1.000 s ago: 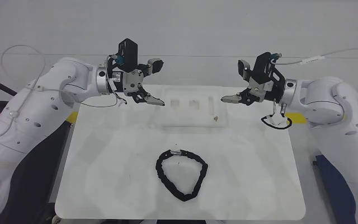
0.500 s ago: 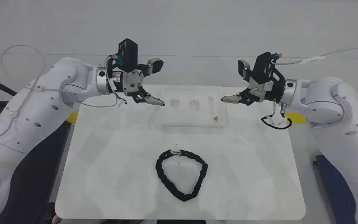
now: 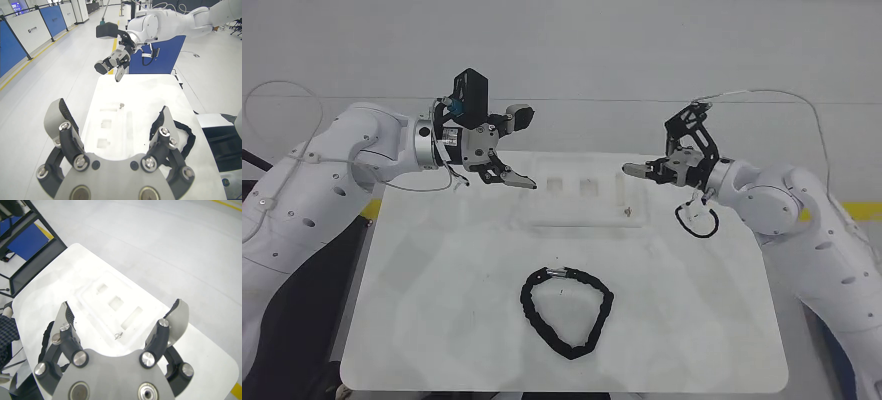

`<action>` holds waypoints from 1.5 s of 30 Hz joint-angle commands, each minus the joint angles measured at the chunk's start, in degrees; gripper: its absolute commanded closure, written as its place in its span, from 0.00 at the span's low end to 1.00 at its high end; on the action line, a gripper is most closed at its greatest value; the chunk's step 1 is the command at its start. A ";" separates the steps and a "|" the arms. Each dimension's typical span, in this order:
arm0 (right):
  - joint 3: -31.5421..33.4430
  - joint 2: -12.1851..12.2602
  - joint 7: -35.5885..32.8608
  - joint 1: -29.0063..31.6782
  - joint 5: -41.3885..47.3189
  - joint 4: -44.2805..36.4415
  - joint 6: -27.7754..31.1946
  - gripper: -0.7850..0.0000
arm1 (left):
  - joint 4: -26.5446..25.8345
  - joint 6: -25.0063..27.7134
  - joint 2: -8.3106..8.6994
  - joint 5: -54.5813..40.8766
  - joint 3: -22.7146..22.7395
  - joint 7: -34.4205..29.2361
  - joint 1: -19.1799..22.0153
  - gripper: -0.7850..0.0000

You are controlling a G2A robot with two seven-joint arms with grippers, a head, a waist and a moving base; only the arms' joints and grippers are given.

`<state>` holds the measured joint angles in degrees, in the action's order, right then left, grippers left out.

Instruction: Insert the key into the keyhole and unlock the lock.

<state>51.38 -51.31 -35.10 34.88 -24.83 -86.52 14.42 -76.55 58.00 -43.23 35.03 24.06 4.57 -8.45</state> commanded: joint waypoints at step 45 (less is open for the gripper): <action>-10.67 -7.01 -14.77 0.68 1.39 4.90 -19.66 0.00 | 0.00 0.00 0.00 0.00 0.00 0.00 0.00 0.00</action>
<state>40.71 -58.32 -49.87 35.56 -23.43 -81.62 -5.23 -76.55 58.00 -43.23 35.03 24.06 4.57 -8.45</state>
